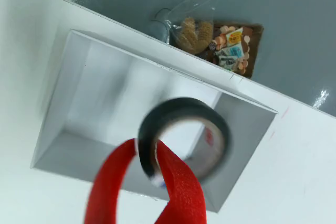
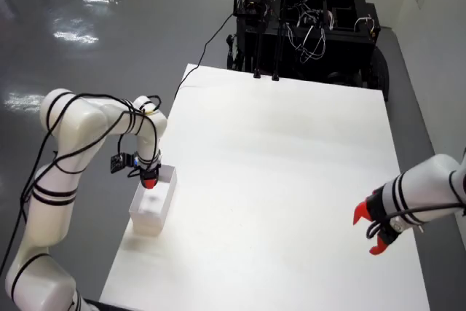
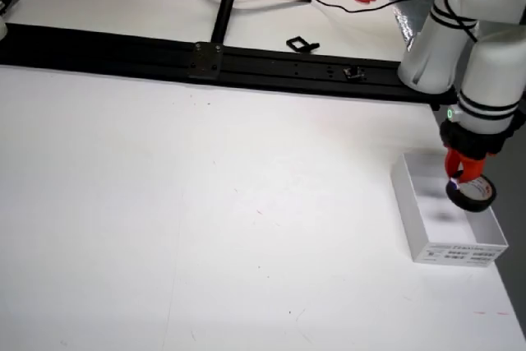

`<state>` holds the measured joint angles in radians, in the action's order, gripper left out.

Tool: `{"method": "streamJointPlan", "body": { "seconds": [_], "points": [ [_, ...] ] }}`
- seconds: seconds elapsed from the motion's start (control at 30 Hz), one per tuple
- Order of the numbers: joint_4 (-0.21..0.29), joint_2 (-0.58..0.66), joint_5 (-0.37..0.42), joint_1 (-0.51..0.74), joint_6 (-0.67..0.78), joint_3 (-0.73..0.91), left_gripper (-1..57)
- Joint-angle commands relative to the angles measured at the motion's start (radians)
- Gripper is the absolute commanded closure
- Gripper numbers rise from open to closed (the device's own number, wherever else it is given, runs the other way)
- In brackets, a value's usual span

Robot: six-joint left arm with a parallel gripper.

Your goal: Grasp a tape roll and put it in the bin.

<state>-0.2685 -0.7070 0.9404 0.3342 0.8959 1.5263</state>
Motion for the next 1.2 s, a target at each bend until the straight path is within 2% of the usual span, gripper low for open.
{"method": "streamJointPlan", "body": {
  "seconds": [0.03,0.23,0.33,0.43,0.5,0.63,0.9,1.07,1.2],
  "points": [
    [-0.009,-0.025,-0.048,0.013,0.014,0.000,38.0],
    [-0.006,-0.026,-0.048,0.031,0.014,-0.002,37.4],
    [-0.006,-0.026,-0.028,0.034,0.012,-0.002,45.3],
    [-0.006,-0.023,-0.014,0.046,0.012,-0.003,56.7],
    [-0.011,-0.003,0.009,0.063,0.008,-0.003,57.0],
    [-0.057,0.106,0.081,0.115,0.006,-0.003,57.0],
    [-0.060,0.308,0.164,0.253,0.001,-0.003,57.0],
    [-0.060,0.360,0.198,0.373,-0.008,-0.003,57.0],
    [-0.055,0.373,0.196,0.487,-0.025,-0.005,57.0]
  ]
}}
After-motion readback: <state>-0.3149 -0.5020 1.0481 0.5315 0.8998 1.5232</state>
